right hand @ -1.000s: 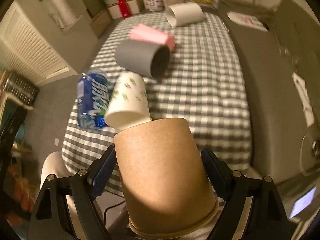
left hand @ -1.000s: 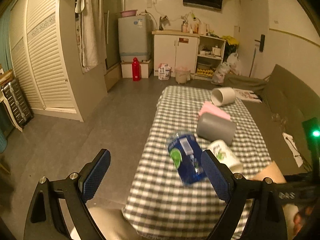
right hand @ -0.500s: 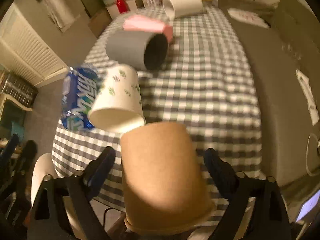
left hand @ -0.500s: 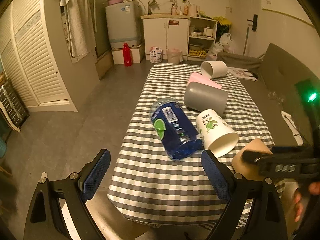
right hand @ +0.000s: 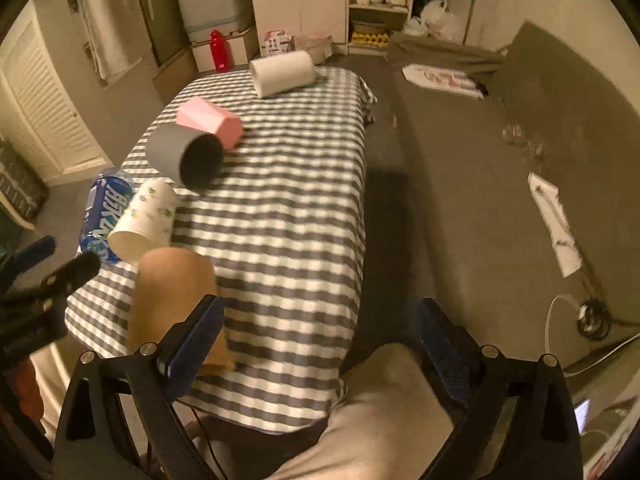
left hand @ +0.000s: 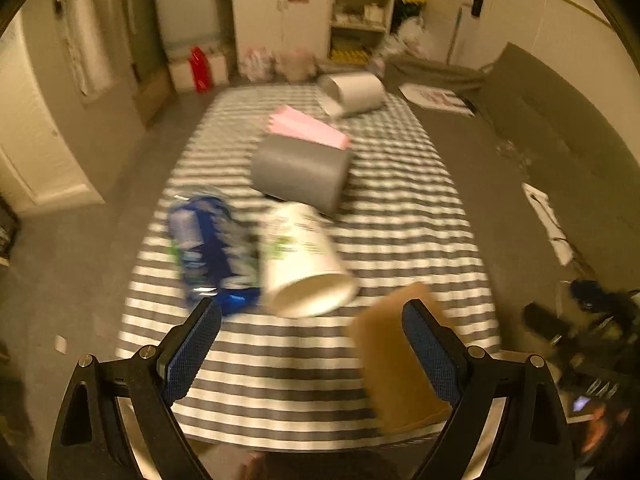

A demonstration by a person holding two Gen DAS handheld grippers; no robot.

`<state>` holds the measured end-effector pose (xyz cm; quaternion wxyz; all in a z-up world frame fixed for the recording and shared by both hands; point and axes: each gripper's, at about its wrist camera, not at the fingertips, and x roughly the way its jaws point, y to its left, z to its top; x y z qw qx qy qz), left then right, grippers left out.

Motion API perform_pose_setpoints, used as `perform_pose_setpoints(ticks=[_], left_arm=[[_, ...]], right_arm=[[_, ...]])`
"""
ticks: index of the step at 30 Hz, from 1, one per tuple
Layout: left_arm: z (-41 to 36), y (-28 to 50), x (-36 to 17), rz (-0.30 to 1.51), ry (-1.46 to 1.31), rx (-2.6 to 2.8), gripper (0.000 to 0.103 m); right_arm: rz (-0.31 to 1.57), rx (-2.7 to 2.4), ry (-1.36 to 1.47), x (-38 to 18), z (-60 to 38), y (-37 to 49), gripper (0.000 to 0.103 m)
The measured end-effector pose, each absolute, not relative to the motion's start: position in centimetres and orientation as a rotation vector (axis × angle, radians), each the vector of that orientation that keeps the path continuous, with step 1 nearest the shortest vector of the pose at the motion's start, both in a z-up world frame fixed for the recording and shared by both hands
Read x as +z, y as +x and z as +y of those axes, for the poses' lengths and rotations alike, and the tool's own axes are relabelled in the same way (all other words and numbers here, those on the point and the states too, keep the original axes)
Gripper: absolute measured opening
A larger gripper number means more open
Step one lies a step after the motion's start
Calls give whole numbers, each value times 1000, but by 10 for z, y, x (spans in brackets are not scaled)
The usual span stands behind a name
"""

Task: Flip cup upside down
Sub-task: 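Lift the tan cup with the right gripper and carry it toward the table edge, then rotate the held tan cup with the right gripper so its rim faces down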

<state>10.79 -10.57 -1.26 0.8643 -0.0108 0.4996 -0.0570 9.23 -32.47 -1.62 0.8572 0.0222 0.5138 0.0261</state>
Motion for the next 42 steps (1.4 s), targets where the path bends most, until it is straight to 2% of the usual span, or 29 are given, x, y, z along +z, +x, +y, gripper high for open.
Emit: perform_pose_setpoints(ticks=[10, 25, 27, 29, 35, 42], left_arm=[[-143, 134, -41, 1212, -30, -168, 94], [-149, 140, -63, 1373, -72, -274, 93], [-149, 138, -66, 1400, -93, -307, 84], [-150, 137, -65, 1408, -99, -318, 84], [-154, 135, -52, 1344, -57, -317, 83], [-170, 144, -16, 1061, 67, -263, 83]], right_arm=[[1096, 65, 149, -45, -358, 102, 96], [1102, 77, 176, -54, -353, 101, 96], [1098, 73, 177, -53, -353, 100, 96], [1096, 69, 176, -51, -353, 98, 96], [1075, 50, 180, -45, -356, 93, 96], [1068, 24, 189, -45, -361, 92, 96]])
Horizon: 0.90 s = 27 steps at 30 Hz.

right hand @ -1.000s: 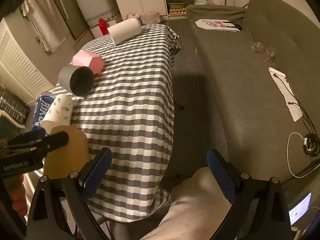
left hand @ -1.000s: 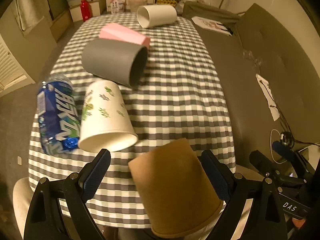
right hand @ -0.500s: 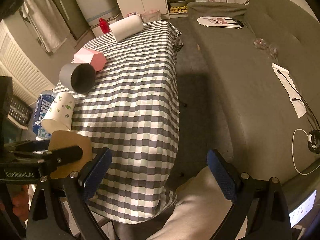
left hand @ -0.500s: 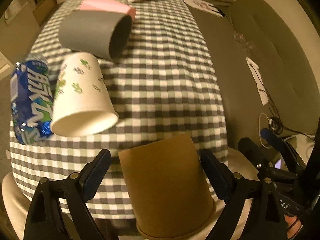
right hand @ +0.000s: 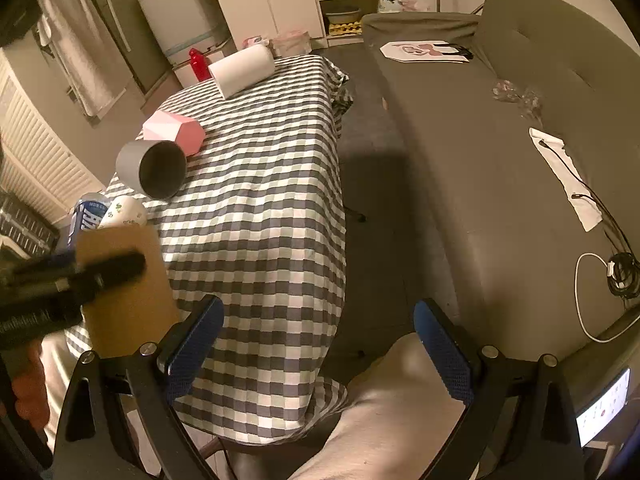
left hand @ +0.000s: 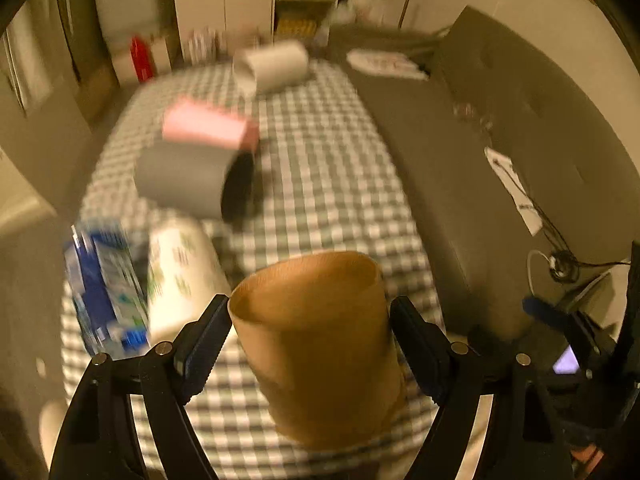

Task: Flip cup upside down
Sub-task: 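Rotate the held tan cup with the right gripper so its rim faces down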

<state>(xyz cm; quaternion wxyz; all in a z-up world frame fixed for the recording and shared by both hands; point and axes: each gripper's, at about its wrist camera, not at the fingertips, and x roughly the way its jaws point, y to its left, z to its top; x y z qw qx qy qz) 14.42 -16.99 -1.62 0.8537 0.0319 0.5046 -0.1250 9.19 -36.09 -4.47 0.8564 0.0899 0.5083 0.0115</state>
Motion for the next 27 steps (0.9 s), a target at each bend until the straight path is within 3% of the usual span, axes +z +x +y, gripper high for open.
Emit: perform_pose_setpoints(ticks=[8, 27], left_arm=[[-187, 146, -33, 793, 198, -201, 82], [-176, 98, -40, 715, 199, -244, 82]], right_arm=[[1083, 1, 179, -51, -361, 93, 96], [1086, 10, 158, -51, -349, 94, 96]])
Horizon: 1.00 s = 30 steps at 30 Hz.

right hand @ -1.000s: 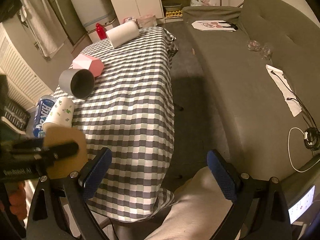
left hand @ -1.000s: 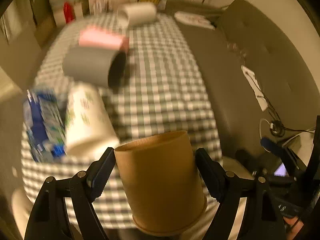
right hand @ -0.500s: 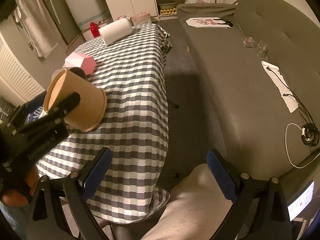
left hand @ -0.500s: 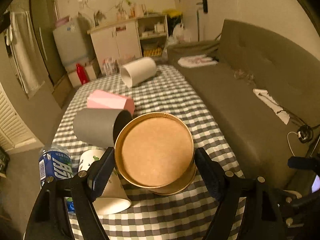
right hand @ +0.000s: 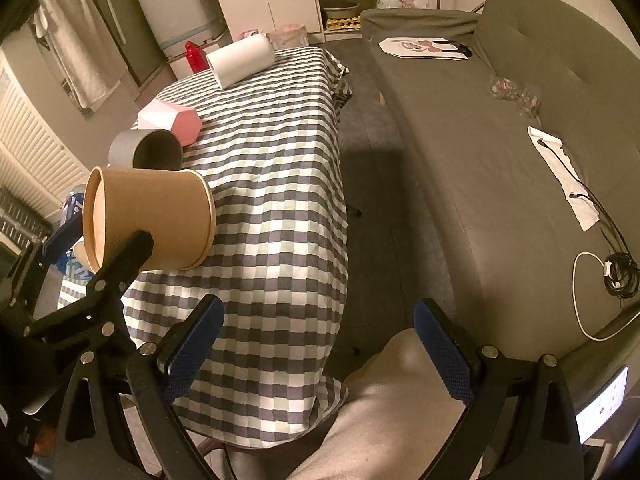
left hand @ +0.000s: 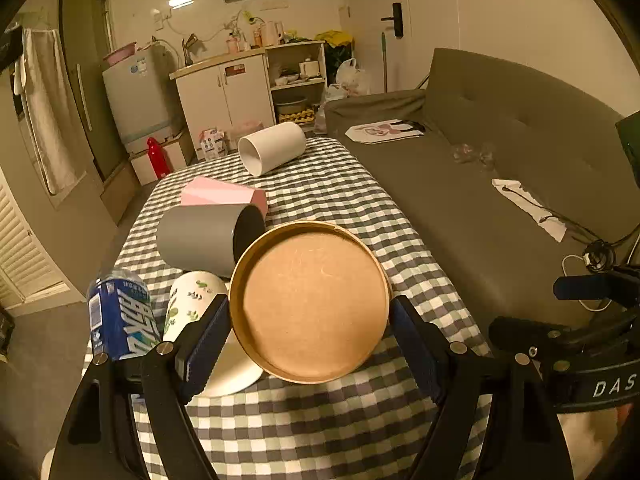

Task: Flip cup upside down
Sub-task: 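Rotate the held tan cup with the right gripper so its rim faces down, then lower the tan cup onto the table and open the right gripper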

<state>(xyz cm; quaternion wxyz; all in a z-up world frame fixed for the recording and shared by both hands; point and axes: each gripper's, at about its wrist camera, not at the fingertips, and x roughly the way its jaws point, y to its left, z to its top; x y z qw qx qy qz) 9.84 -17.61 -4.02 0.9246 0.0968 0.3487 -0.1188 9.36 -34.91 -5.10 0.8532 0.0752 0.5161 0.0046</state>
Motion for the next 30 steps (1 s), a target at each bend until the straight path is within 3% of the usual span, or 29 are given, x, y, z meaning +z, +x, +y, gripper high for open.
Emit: perform_pose_setpoints(ticks=[15, 30], left_arm=[[-191, 112, -45, 742, 261, -278, 83], [-113, 59, 32, 590, 87, -241, 83]], right_arm=[[1071, -41, 178, -44, -372, 79, 96], [778, 46, 125, 37, -317, 34, 96]])
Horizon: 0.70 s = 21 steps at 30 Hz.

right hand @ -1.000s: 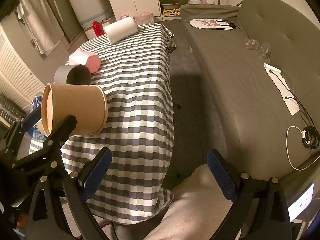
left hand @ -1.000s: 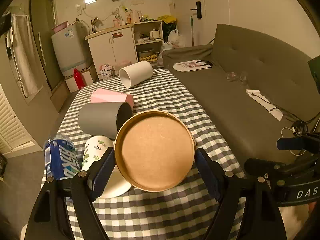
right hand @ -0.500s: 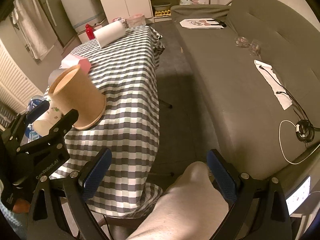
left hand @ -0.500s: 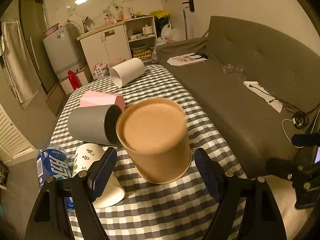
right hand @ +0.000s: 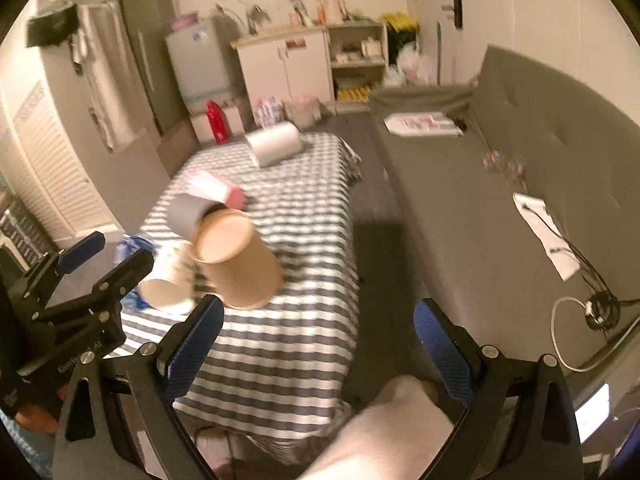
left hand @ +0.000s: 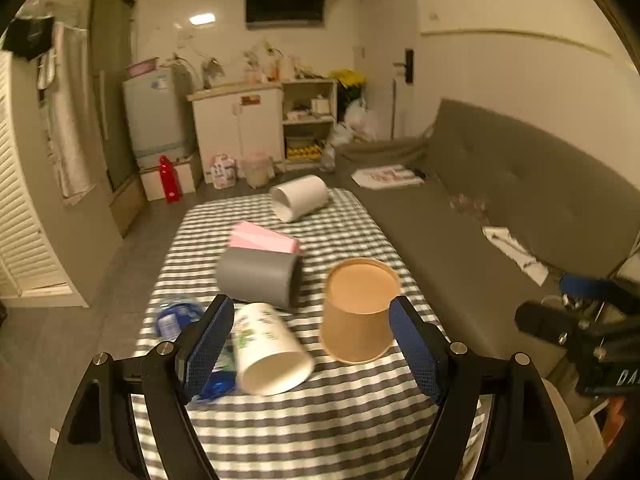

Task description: Flip cup upside down

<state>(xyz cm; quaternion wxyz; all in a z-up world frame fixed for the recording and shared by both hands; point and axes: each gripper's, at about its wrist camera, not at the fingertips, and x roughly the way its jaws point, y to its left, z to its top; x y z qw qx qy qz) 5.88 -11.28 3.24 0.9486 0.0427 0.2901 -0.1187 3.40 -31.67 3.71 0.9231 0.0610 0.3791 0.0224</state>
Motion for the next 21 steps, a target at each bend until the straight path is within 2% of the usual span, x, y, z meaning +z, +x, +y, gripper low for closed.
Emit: perform_pose_setpoints(ticks=[10, 13, 15, 21], left_arm=[[-55, 25, 13, 566, 24, -127, 83], [-45, 21, 1, 571, 2, -102, 94], [-36, 15, -6, 552, -21, -88, 94], [-25, 17, -14, 581, -37, -53, 95]], right_arm=[[654, 34, 69, 6, -252, 9, 96], [643, 24, 39, -6, -244, 8, 97], [640, 22, 34, -9, -243, 10, 103], [622, 15, 11, -12, -238, 10, 103]])
